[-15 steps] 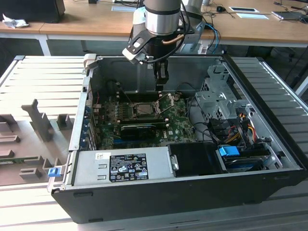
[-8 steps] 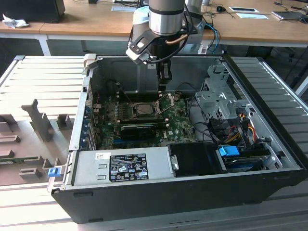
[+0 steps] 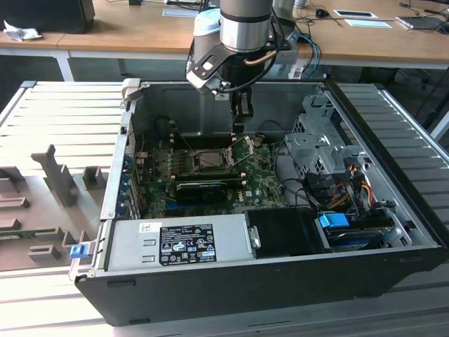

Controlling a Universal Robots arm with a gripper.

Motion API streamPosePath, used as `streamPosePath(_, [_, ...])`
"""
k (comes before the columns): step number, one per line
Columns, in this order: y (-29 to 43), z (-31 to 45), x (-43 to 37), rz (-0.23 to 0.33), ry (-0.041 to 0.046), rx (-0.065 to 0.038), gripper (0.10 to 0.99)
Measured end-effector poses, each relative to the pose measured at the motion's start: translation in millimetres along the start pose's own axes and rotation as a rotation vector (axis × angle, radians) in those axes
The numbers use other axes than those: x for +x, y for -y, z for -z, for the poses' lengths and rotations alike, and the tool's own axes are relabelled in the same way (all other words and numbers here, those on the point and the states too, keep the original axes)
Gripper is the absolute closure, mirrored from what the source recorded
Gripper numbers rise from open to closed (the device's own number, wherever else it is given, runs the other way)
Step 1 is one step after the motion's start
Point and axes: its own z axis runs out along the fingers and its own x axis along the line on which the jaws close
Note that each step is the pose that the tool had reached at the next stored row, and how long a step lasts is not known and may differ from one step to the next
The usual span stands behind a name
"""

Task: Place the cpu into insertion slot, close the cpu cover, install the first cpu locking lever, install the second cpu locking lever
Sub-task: 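Close the cpu cover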

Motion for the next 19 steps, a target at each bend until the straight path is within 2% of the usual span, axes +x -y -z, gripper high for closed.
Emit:
streamPosePath(11, [-16.1, -2.0, 0.1, 0.0, 0.0, 0.0, 0.98])
streamPosePath(16, [-20.8, -2.8, 0.1, 0.0, 0.0001, 0.0, 0.98])
streamPosePath(19, [-26.5, -4.5, 0.1, 0.0, -0.0001, 0.0, 0.98])
